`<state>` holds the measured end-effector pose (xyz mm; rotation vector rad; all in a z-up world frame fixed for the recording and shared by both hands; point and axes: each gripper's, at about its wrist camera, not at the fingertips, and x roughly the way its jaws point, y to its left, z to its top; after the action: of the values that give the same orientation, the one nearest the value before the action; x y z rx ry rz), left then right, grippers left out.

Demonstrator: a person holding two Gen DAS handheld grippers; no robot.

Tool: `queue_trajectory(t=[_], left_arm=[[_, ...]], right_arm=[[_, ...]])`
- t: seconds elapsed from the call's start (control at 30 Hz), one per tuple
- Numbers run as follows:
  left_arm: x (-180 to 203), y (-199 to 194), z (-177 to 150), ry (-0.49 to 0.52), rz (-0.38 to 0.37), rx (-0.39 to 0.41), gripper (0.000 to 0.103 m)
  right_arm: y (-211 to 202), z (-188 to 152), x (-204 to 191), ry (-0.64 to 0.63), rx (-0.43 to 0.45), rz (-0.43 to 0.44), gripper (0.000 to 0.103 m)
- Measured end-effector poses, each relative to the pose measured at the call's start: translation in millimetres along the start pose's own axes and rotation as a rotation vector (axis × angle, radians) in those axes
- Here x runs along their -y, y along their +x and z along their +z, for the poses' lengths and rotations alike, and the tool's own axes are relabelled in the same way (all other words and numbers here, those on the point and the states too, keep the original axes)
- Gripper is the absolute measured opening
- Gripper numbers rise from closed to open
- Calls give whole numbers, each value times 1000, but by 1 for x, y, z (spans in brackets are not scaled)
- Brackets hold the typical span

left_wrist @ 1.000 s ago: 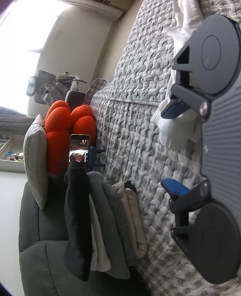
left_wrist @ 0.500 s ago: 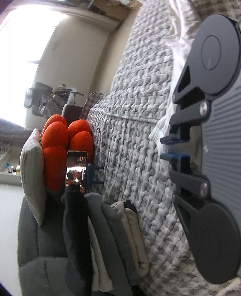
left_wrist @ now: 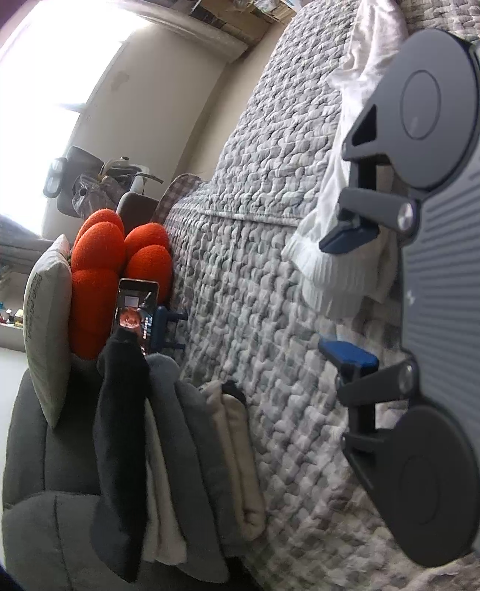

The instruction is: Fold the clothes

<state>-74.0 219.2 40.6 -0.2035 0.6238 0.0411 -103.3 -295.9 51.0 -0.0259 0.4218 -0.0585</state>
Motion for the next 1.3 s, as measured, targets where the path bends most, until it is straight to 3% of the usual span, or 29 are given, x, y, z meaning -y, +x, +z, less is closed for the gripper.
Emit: queue_trajectory(t=[0.2, 0.47, 0.53, 0.57, 0.63, 0.67, 0.87, 0.93, 1.03, 1.07, 1.13, 1.17, 1.2, 1.27, 1.3], left_arm=[[-14, -19, 2, -52, 25, 60, 58], [9, 12, -9, 40, -25, -22, 61], [20, 18, -10, 77, -37, -15, 53], [25, 20, -10, 102, -34, -8, 29], [35, 24, -8, 154, -27, 9, 23], [39, 25, -5, 166, -25, 19, 22], [45, 36, 39, 73, -61, 86, 21], [42, 44, 50, 20, -81, 70, 21], [43, 48, 49, 18, -86, 58, 21], [42, 49, 48, 28, -78, 58, 21], [39, 54, 48, 19, -78, 49, 21], [36, 56, 48, 1, -81, 47, 21], [34, 57, 49, -18, -83, 43, 21], [31, 61, 50, -40, -78, 32, 21], [31, 62, 50, -41, -70, 31, 21]], right_arm=[[-5, -8, -40, -162, -13, 176, 43], [14, -10, -95, -276, -59, 380, 44], [21, -13, -109, -313, -102, 412, 44], [22, -15, -115, -344, -113, 423, 41], [24, -13, -124, -376, -114, 428, 10], [26, -10, -127, -381, -118, 429, 3], [45, 22, -128, -328, -60, 307, 0], [51, 29, -128, -312, -44, 294, 0], [43, 27, -131, -316, -46, 390, 7], [36, 24, -133, -340, -44, 422, 15], [20, 14, -133, -369, -17, 468, 42], [14, 10, -134, -365, -11, 501, 64], [10, 6, -135, -364, -15, 540, 72], [3, -6, -144, -418, -26, 581, 71], [2, -12, -151, -468, -32, 582, 63]])
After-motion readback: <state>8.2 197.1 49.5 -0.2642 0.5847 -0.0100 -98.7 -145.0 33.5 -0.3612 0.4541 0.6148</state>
